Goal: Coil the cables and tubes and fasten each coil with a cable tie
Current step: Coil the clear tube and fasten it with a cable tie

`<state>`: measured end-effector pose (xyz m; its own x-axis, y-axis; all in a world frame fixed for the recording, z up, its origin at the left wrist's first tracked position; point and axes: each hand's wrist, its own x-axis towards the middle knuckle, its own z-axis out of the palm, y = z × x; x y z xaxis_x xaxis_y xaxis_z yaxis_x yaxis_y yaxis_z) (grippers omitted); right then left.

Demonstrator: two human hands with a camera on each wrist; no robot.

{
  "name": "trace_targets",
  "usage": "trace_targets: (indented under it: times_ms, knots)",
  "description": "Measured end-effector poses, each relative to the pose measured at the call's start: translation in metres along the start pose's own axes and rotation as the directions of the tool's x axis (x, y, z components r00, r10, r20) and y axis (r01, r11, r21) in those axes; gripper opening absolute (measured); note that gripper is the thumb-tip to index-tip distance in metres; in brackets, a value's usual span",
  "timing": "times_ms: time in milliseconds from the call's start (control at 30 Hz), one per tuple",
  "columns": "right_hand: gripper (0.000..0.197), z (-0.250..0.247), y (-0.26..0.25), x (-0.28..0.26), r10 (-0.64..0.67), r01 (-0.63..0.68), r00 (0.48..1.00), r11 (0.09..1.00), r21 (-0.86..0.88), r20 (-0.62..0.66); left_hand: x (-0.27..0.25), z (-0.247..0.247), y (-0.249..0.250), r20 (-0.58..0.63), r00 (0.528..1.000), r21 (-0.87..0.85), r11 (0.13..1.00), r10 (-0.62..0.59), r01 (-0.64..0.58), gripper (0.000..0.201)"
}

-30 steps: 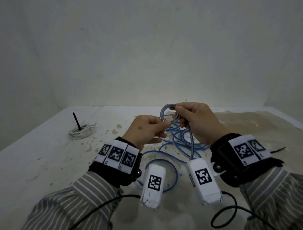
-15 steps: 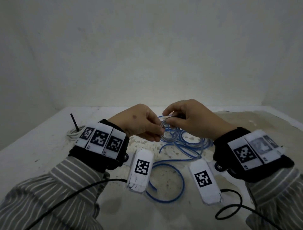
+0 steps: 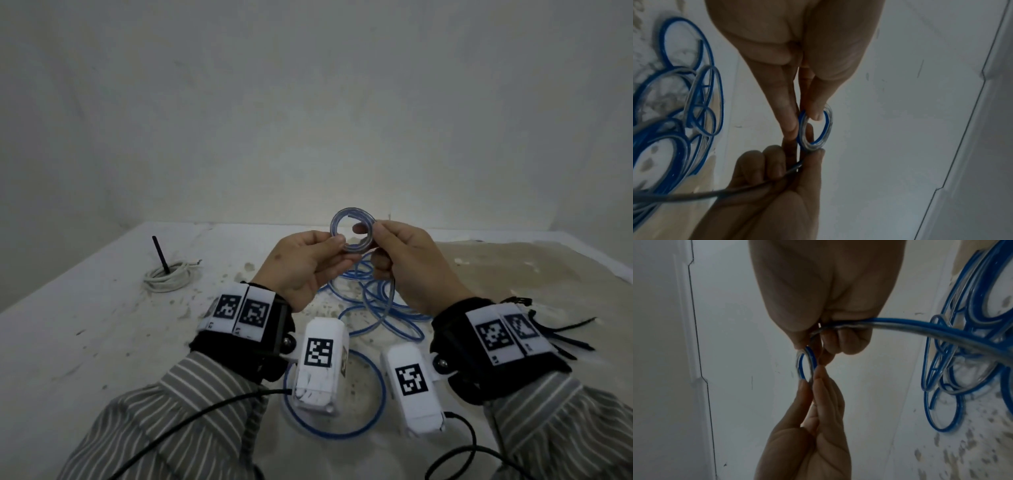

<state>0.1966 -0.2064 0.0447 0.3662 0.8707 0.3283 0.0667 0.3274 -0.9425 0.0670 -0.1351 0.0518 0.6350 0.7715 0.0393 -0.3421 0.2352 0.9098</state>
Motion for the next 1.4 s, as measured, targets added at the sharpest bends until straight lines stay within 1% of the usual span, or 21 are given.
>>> trace_targets:
  times_ms: [67,133,167,233,300,367,433,500,600,633,700,767,867,933,1000,1033,1100,1200,1267,1333,1400]
  knots:
    - [0.028,0.000,0.003,0.002,0.002,-0.003,1.000,0.999,0.045,0.005,0.004,0.001,-0.003,0.002,1.000,-0.024,1.000,-0.004,0.004,0.012]
    - [0.029,-0.002,0.007,0.006,-0.002,0.002,1.000,1.000,0.020,0.022,0.008,0.000,-0.007,0.001,1.000,0.001,1.000,-0.005,0.005,0.011]
    - [0.030,-0.003,0.008,0.009,0.004,-0.003,1.000,0.999,-0.036,0.023,0.011,-0.002,-0.009,0.002,1.000,0.045,0.999,-0.007,0.007,0.011]
    - [0.031,-0.010,0.011,0.017,0.025,-0.020,0.999,0.977,-0.210,0.020,0.020,-0.008,-0.011,0.017,1.000,0.240,0.971,-0.002,-0.002,0.008]
    - [0.033,-0.019,0.013,0.025,0.041,-0.010,0.997,0.900,-0.435,0.062,0.029,-0.013,-0.008,0.059,0.998,0.461,0.886,0.028,-0.052,0.003]
    - [0.033,-0.025,0.014,0.034,0.069,0.043,0.986,0.769,-0.638,0.151,0.041,-0.017,-0.002,0.119,0.989,0.547,0.826,0.086,-0.138,0.011]
    - [0.034,-0.027,0.015,0.043,0.084,0.101,0.974,0.674,-0.732,0.211,0.054,-0.017,0.005,0.187,0.978,0.611,0.768,0.093,-0.190,0.012]
    - [0.033,-0.028,0.017,0.051,0.067,0.146,0.969,0.621,-0.770,0.238,0.066,-0.018,0.010,0.225,0.974,0.700,0.689,0.035,-0.186,0.007]
    - [0.030,-0.033,0.025,0.062,0.041,0.167,0.968,0.634,-0.755,0.249,0.082,-0.022,0.012,0.224,0.974,0.764,0.628,-0.045,-0.147,0.003]
    - [0.029,-0.034,0.029,0.065,0.038,0.165,0.968,0.643,-0.748,0.246,0.087,-0.023,0.010,0.219,0.974,0.773,0.618,-0.053,-0.141,0.003]
    - [0.029,-0.034,0.035,0.073,0.027,0.155,0.973,0.657,-0.738,0.229,0.095,-0.026,0.006,0.207,0.978,0.784,0.600,-0.014,-0.157,0.003]
    - [0.028,-0.032,0.039,0.080,-0.022,0.144,0.983,0.711,-0.688,0.184,0.102,-0.027,0.000,0.182,0.981,0.747,0.640,0.063,-0.179,0.002]
    - [0.028,-0.030,0.044,0.085,-0.068,0.091,0.996,0.876,-0.475,0.064,0.108,-0.024,-0.009,0.113,0.987,0.580,0.799,0.116,-0.160,0.008]
    - [0.030,-0.030,0.046,0.084,-0.025,0.020,1.000,0.956,-0.291,-0.013,0.111,-0.020,-0.011,0.067,0.989,0.474,0.868,0.135,-0.150,0.009]
    - [0.031,-0.031,0.048,0.084,0.028,-0.036,0.998,0.990,-0.135,-0.058,0.115,-0.018,-0.010,0.007,0.986,0.373,0.915,0.167,-0.157,0.009]
    - [0.030,-0.032,0.049,0.084,0.032,-0.040,0.997,0.993,-0.114,-0.069,0.116,-0.018,-0.010,-0.028,0.984,0.330,0.931,0.174,-0.155,0.009]
    - [0.027,-0.032,0.054,0.085,-0.002,-0.008,0.997,0.990,-0.139,-0.073,0.117,-0.018,-0.013,-0.075,0.982,0.278,0.950,0.171,-0.144,0.010]
    - [0.028,-0.028,0.059,0.085,-0.033,0.022,0.997,0.987,-0.160,-0.068,0.116,-0.017,-0.021,-0.085,0.987,0.221,0.969,0.134,-0.112,0.012]
    - [0.027,-0.030,0.059,0.085,-0.033,0.014,0.997,0.970,-0.245,-0.076,0.117,-0.019,-0.021,-0.073,0.991,0.174,0.980,0.109,-0.095,0.013]
    - [0.024,-0.036,0.057,0.086,-0.065,0.026,0.993,0.934,-0.357,-0.096,0.118,-0.023,-0.019,-0.058,0.995,0.153,0.985,0.084,-0.075,0.012]
    - [0.021,-0.044,0.054,0.087,-0.110,0.055,0.986,0.924,-0.379,-0.126,0.118,-0.024,-0.018,-0.048,0.996,0.163,0.984,0.078,-0.069,0.011]
